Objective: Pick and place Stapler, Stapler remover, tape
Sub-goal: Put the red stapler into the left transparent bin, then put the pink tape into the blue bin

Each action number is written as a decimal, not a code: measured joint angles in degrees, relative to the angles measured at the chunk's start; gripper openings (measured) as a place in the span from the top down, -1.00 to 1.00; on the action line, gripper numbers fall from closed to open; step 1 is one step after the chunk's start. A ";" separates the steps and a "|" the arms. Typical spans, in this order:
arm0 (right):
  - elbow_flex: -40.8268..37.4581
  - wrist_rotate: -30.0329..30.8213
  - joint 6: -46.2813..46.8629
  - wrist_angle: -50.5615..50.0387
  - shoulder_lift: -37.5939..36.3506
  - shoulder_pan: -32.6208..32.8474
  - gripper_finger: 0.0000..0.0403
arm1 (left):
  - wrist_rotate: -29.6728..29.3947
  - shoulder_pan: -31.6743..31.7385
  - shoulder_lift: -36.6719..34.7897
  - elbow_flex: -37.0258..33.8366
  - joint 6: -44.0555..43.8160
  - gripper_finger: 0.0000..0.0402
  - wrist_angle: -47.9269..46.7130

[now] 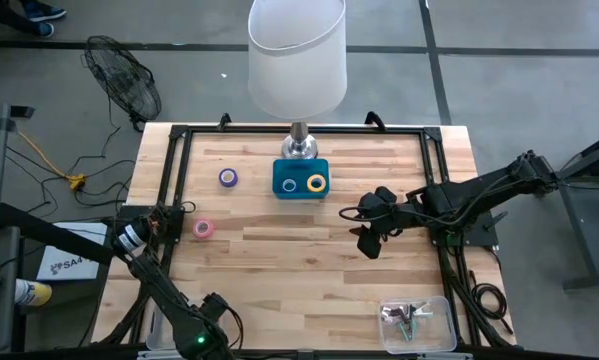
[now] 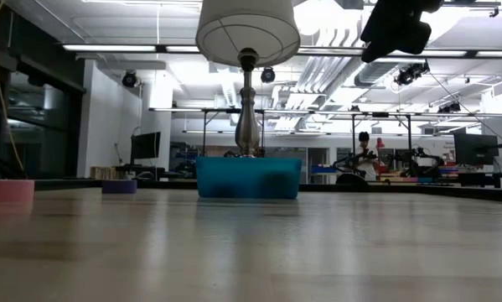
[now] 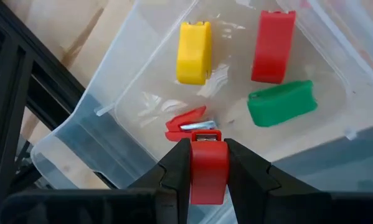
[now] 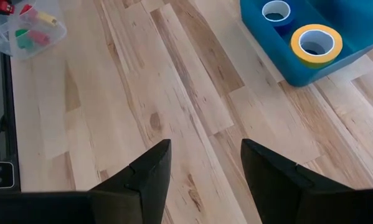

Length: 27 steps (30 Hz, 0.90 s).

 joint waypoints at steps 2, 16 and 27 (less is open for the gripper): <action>0.00 0.00 0.00 0.00 0.00 0.00 0.08 | 0.05 0.00 0.00 -0.59 0.07 0.61 0.29; 0.00 -2.57 -3.19 -1.40 0.00 0.00 0.08 | -1.44 0.00 -0.50 -1.64 -0.02 0.24 1.89; 0.02 -2.15 -12.28 -1.27 -2.33 0.02 0.08 | -13.79 -0.02 -8.30 -1.62 -0.25 -0.01 -6.06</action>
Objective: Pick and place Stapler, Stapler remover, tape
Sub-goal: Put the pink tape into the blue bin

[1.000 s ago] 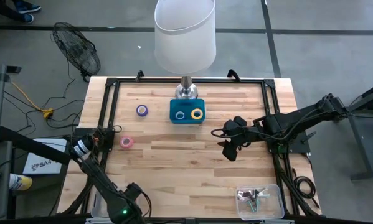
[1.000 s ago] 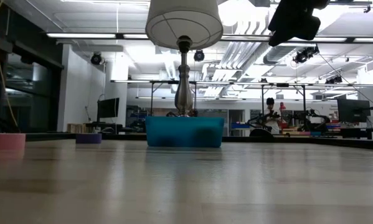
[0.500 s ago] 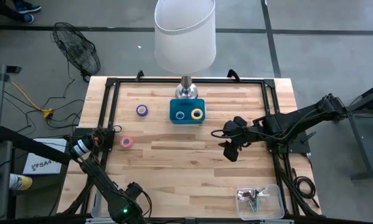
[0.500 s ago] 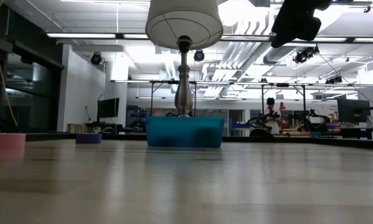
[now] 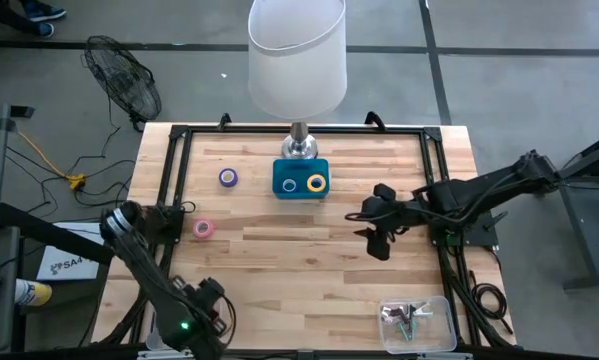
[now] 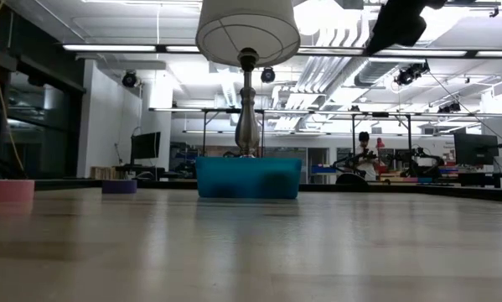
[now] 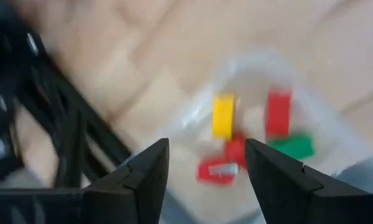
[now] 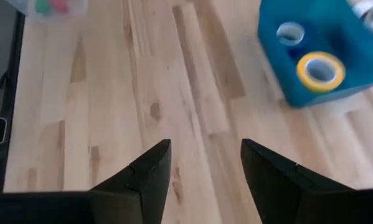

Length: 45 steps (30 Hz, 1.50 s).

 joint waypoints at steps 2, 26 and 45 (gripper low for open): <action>-0.01 1.06 -1.89 0.01 -1.54 0.00 0.08 | -5.91 -0.02 -2.38 0.02 0.45 -0.01 -1.56; -7.97 18.31 9.95 -5.98 -31.36 1.08 0.08 | -40.08 22.58 -35.37 -19.48 48.82 -0.01 11.89; -53.41 -0.48 2.30 54.34 -59.81 -11.38 0.08 | -16.28 54.92 -46.63 -38.95 95.26 -0.02 67.13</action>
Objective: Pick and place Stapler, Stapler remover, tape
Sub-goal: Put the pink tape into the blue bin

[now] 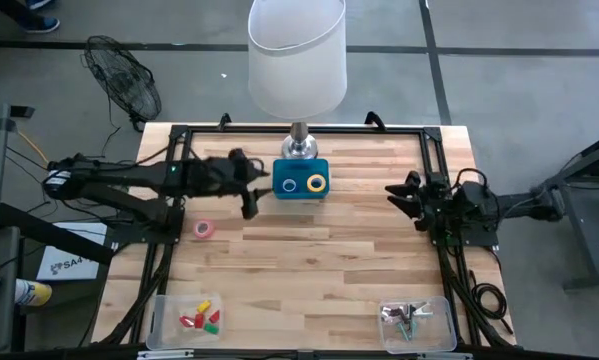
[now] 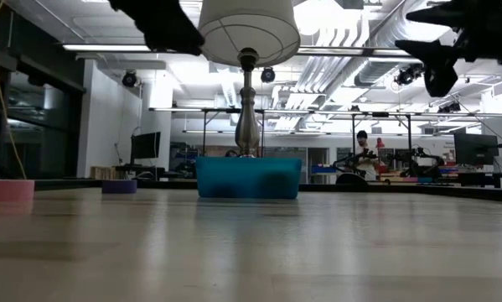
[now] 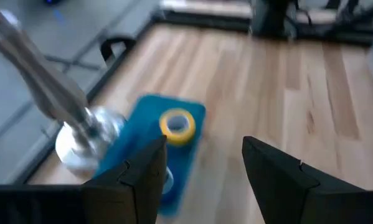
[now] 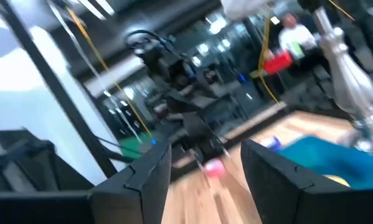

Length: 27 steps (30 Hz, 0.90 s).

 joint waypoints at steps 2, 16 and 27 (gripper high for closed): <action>-3.26 -3.57 -0.52 4.51 -2.04 -2.65 0.08 | 0.83 2.35 0.00 0.00 2.15 -0.02 2.86; -5.21 -23.49 0.09 -5.25 -7.81 -17.89 0.08 | 0.55 6.38 0.00 0.00 4.05 -0.02 8.03; -5.16 -22.92 -3.97 -11.06 -6.89 -21.19 0.08 | -2.55 6.28 0.00 0.00 4.05 -0.02 7.85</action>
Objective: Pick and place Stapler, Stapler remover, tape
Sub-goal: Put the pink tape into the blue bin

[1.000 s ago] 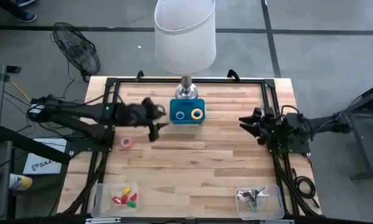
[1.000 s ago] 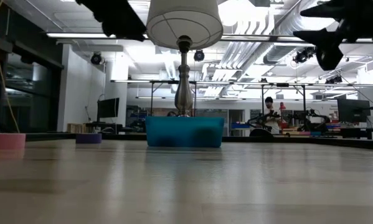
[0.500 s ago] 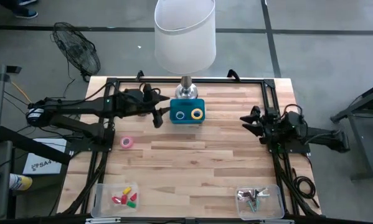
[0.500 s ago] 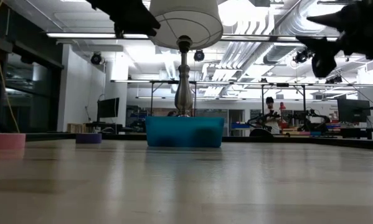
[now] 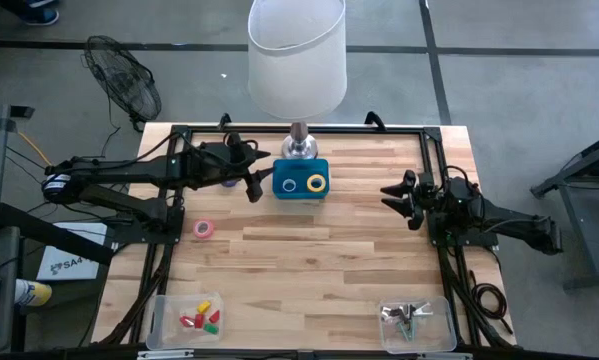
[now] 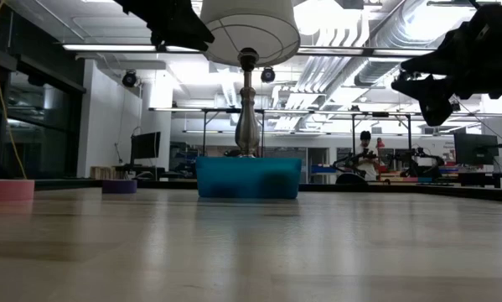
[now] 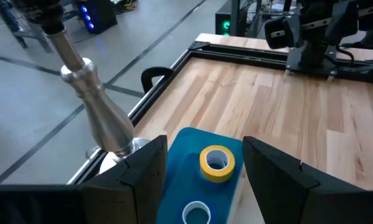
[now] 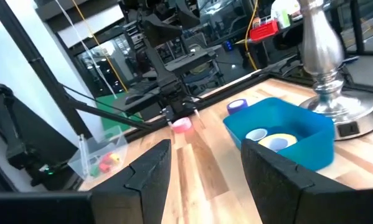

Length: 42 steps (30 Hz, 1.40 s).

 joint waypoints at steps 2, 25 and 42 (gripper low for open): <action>0.00 0.11 -0.78 -0.05 0.03 -0.18 0.08 | 0.00 0.00 0.00 0.00 -0.02 -0.02 -0.49; 0.02 0.08 -1.04 -0.33 0.07 -0.17 0.08 | 6.53 13.24 0.00 0.02 -7.82 -0.01 -25.64; 0.02 0.08 -1.04 -0.37 0.07 -0.17 0.08 | 15.45 27.35 0.03 0.02 -0.42 -0.01 -51.57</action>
